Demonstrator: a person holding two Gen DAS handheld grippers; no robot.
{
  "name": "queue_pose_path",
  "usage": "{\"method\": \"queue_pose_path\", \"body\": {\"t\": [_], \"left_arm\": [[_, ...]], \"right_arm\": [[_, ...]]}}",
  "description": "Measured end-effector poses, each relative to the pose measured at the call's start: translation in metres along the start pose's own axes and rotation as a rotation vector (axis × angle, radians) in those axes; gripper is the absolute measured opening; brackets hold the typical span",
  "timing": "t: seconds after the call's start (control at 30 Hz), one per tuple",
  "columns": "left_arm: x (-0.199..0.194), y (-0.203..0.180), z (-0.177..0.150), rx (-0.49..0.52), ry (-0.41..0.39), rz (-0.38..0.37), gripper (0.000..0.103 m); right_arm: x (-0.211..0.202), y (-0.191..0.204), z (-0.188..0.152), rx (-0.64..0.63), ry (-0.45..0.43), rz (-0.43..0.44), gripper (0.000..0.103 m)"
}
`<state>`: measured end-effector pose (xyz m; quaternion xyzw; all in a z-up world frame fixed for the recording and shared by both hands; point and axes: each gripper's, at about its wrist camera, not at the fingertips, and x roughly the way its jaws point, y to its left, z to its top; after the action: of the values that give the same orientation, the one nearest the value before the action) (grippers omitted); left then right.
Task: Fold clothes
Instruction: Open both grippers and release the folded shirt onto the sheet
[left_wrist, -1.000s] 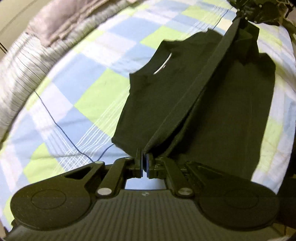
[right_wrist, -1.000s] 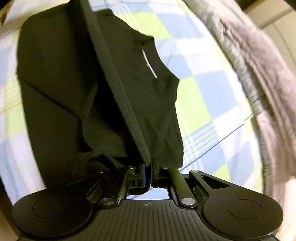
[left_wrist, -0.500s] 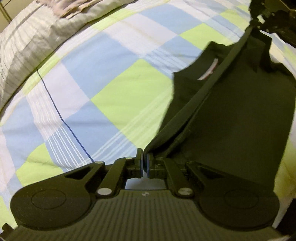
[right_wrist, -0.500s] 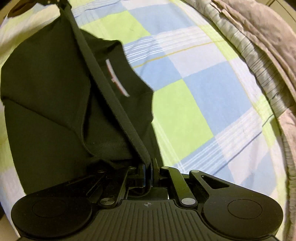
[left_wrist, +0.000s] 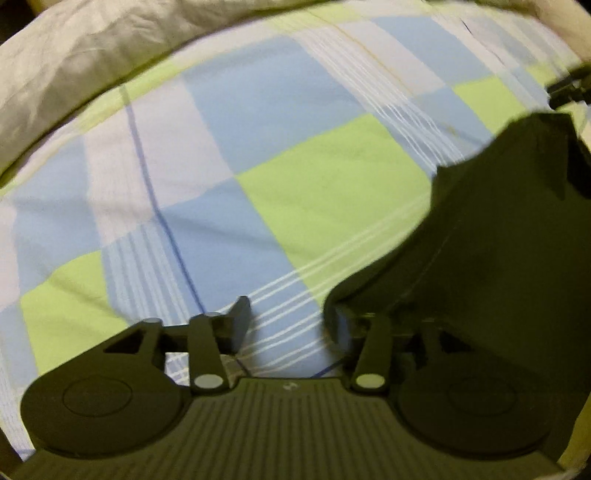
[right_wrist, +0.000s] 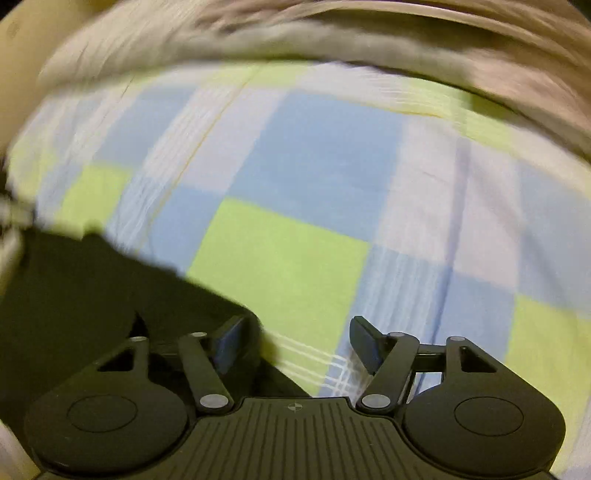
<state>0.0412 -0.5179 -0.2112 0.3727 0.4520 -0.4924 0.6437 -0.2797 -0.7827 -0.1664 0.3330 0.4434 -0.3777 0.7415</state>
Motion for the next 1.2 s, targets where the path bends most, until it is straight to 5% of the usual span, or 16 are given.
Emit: {"method": "queue_pose_path", "body": {"t": [0.2,0.37,0.53,0.57,0.6,0.63,0.87,0.93,1.0,1.2], "left_arm": [[-0.017,0.016,-0.007,-0.141,-0.039,-0.072,0.05],[-0.024,0.032,-0.003,-0.298,-0.12,-0.243,0.047],[-0.033,0.023,0.004,-0.278,-0.142,-0.225,0.047],[-0.034,0.019,0.003,-0.253,-0.133,-0.217,0.047],[-0.036,0.015,0.001,-0.234,-0.125,-0.211,0.047],[-0.037,0.011,-0.002,-0.221,-0.117,-0.204,0.047],[-0.021,-0.013,-0.03,-0.207,-0.06,-0.185,0.047],[-0.017,-0.021,-0.036,-0.203,-0.052,-0.185,0.047],[-0.016,-0.029,-0.039,-0.201,-0.057,-0.186,0.047],[-0.011,-0.037,-0.037,-0.257,-0.105,-0.169,0.047]], "right_arm": [[-0.049,-0.03,-0.033,0.26,-0.116,-0.039,0.066],[-0.065,0.017,-0.074,0.135,-0.115,0.018,0.066],[-0.054,0.019,-0.085,0.128,-0.082,-0.03,0.066],[-0.052,0.018,-0.087,0.134,-0.076,-0.043,0.055],[-0.05,0.017,-0.088,0.14,-0.07,-0.056,0.013],[-0.048,0.015,-0.09,0.146,-0.065,-0.069,0.001],[-0.049,0.005,-0.101,0.224,-0.056,-0.152,0.002],[-0.054,0.002,-0.105,0.257,-0.063,-0.173,0.011],[-0.059,-0.001,-0.108,0.29,-0.069,-0.195,0.05],[-0.074,-0.011,-0.118,0.39,-0.088,-0.259,0.055]]}}
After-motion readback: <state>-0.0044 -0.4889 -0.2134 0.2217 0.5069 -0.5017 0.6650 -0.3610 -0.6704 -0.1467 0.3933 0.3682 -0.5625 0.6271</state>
